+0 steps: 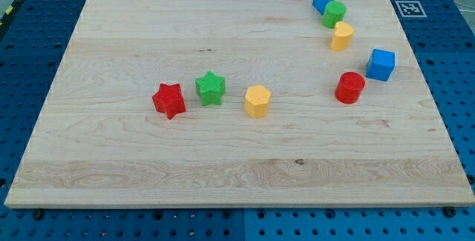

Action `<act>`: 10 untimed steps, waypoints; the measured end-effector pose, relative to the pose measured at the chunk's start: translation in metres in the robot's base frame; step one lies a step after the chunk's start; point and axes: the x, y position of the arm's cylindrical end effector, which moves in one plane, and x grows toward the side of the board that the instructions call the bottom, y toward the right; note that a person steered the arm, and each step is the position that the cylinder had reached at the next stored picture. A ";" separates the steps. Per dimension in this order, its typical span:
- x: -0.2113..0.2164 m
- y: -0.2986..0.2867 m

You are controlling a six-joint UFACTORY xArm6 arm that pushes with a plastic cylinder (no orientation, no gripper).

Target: Slightly move the blue triangle to the top of the green circle

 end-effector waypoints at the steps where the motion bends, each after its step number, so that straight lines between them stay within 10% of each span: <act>1: 0.003 0.011; 10: 0.033 -0.024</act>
